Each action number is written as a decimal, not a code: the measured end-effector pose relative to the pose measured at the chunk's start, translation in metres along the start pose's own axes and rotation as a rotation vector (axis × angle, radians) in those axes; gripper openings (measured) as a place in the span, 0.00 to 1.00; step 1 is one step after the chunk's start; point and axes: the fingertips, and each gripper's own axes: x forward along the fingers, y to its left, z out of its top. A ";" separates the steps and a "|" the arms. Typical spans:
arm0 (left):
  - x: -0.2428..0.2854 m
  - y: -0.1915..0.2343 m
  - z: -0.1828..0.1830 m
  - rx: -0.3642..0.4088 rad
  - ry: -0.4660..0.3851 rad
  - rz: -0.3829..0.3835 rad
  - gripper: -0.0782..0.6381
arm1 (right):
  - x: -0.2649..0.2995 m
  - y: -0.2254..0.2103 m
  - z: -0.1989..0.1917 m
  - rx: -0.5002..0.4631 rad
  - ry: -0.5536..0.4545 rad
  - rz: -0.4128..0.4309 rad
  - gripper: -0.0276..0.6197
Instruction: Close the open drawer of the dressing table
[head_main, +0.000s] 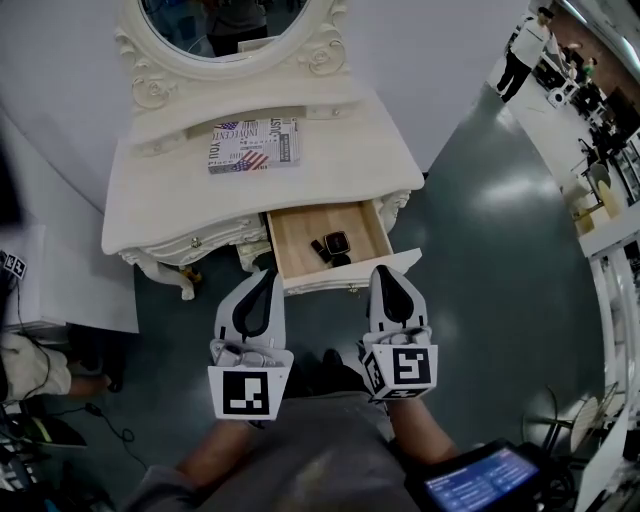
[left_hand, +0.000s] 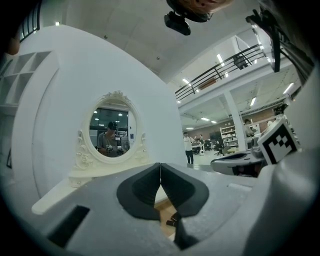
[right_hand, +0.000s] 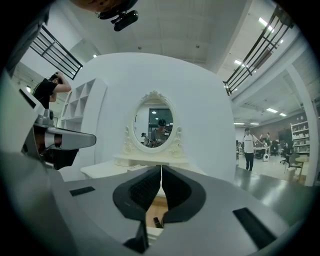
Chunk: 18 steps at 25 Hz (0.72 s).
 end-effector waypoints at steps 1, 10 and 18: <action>0.004 0.000 -0.002 -0.004 0.004 0.000 0.13 | 0.003 -0.001 -0.002 0.000 0.003 0.003 0.07; 0.041 -0.013 -0.024 0.001 0.078 -0.021 0.13 | 0.036 -0.015 -0.032 0.026 0.054 0.043 0.07; 0.059 -0.014 -0.070 -0.034 0.168 -0.028 0.13 | 0.043 -0.015 -0.100 0.068 0.170 0.053 0.07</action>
